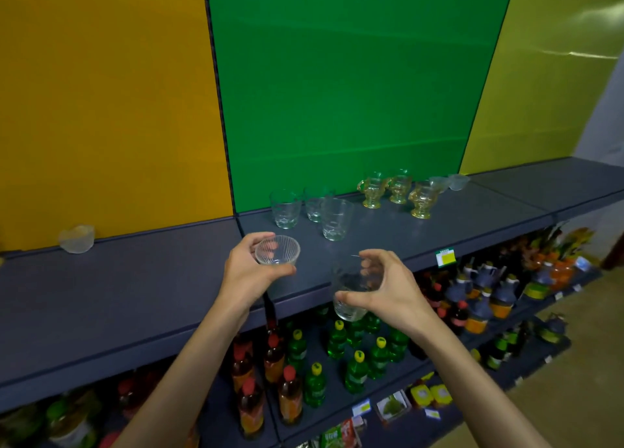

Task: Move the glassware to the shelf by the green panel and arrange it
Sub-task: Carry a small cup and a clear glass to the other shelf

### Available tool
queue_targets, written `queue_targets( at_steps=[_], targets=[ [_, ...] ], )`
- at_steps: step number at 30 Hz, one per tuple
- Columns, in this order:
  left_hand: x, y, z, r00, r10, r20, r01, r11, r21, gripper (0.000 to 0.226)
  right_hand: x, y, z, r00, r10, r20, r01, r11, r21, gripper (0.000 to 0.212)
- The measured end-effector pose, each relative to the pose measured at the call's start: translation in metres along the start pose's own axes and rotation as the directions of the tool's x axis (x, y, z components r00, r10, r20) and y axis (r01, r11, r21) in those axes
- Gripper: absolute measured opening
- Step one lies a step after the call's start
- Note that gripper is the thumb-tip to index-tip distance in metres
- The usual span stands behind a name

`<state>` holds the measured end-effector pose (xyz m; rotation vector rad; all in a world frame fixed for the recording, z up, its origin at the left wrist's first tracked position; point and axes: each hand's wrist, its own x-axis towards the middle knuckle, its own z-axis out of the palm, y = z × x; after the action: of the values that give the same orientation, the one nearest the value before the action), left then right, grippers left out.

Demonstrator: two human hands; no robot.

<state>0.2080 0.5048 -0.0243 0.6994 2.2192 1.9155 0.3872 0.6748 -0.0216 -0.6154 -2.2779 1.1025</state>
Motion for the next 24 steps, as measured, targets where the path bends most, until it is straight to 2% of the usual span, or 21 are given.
queue_targets(
  at_steps=[12, 24],
  targets=[
    [0.075, -0.016, 0.018, 0.968, -0.012, -0.252, 0.006, 1.0, -0.026, 0.069, 0.136, -0.014, 0.019, 0.962, -0.154, 0.227, 0.193, 0.968, -0.16, 0.087],
    [0.071, -0.009, -0.005, 0.924, -0.016, -0.381, 0.054, 0.995, 0.088, 0.069, 0.199, -0.033, 0.069, 0.927, -0.15, 0.344, 0.229, 0.952, -0.203, 0.094]
  ],
)
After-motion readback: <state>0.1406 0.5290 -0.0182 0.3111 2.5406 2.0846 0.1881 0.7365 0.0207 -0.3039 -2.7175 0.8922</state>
